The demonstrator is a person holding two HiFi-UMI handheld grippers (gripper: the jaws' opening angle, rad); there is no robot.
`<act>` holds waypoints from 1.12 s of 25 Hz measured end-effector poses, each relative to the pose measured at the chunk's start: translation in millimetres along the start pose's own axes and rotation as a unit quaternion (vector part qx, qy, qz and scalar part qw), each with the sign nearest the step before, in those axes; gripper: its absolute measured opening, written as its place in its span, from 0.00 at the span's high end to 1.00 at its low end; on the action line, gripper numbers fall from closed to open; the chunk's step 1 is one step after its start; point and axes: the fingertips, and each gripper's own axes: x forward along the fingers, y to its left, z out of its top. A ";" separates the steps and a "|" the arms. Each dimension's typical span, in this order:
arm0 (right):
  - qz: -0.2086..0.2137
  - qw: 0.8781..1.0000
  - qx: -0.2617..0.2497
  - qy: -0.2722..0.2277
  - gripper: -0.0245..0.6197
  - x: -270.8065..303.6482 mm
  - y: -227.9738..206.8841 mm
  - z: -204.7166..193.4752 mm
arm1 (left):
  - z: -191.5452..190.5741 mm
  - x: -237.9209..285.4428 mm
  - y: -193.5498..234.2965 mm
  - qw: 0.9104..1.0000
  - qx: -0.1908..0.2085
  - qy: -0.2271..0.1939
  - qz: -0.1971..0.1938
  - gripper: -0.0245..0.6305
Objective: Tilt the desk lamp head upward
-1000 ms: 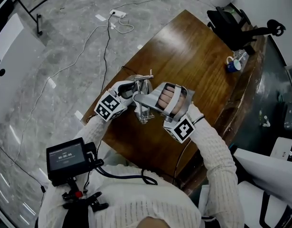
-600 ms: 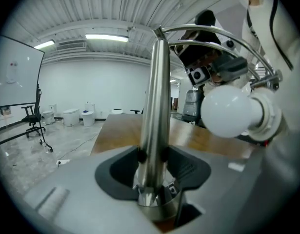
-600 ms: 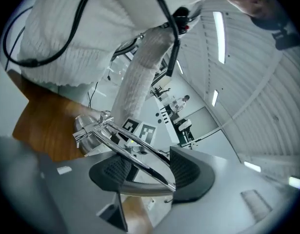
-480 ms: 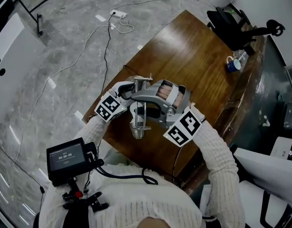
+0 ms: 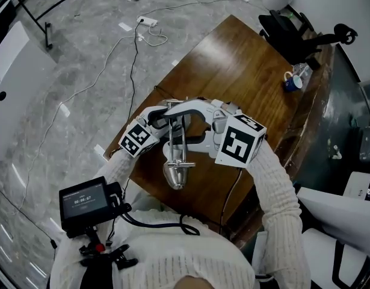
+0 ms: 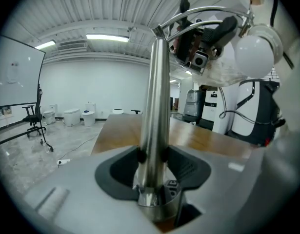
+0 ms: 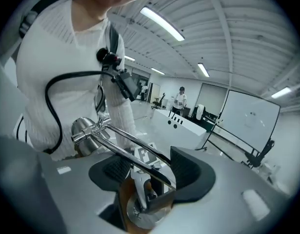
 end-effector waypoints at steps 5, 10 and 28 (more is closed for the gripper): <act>0.022 0.990 0.116 -0.083 0.57 -7.6 -15.5 13.5 | 0.4 -0.3 -1.5 1.000 -0.001 -0.001 -0.003 0.68; 0.050 0.934 0.317 -0.160 0.59 -26.8 -41.5 15.0 | -3.0 1.6 -2.8 1.000 0.006 0.004 -0.004 0.68; 0.149 0.794 0.557 -0.194 0.61 -30.3 -85.6 2.9 | -4.4 0.6 -5.5 1.000 0.017 0.003 -0.009 0.68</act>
